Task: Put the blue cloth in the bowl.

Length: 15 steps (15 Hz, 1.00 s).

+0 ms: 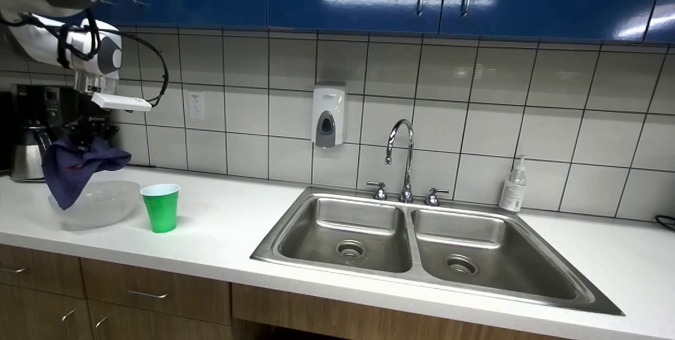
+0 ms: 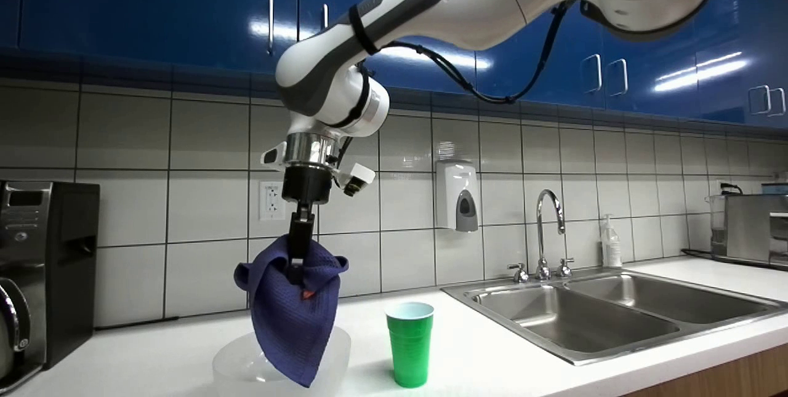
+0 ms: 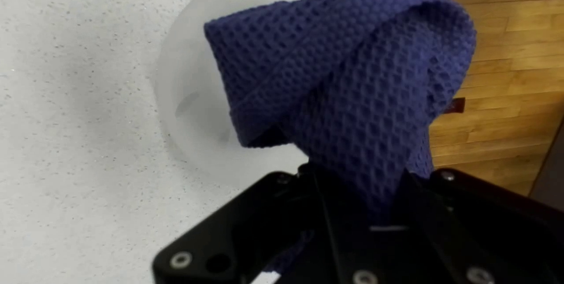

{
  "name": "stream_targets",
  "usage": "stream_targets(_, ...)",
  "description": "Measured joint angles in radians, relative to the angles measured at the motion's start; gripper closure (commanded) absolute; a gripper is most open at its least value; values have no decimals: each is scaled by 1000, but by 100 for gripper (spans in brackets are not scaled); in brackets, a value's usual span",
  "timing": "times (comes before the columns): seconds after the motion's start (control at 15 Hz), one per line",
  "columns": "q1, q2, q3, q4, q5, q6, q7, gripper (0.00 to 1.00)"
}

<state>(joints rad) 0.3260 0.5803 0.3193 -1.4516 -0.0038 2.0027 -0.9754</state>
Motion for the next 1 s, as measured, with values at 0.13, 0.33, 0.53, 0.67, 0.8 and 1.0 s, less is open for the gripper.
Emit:
stream_targets(0.13,0,44,0,50,-2,-18,-12,96)
stream_targets(0.33,0,110,-1,120,-11,-32,-23,96)
stream_targets(0.53,3,170,-1,177,-23,-33,-28,96)
stream_targets(0.67,6,204,-1,206,-28,-33,-32,96)
stream_targets(0.8,9,230,-1,225,-31,-34,-35,96)
stream_targets(1.0,13,257,-1,236,-36,-34,-36,96)
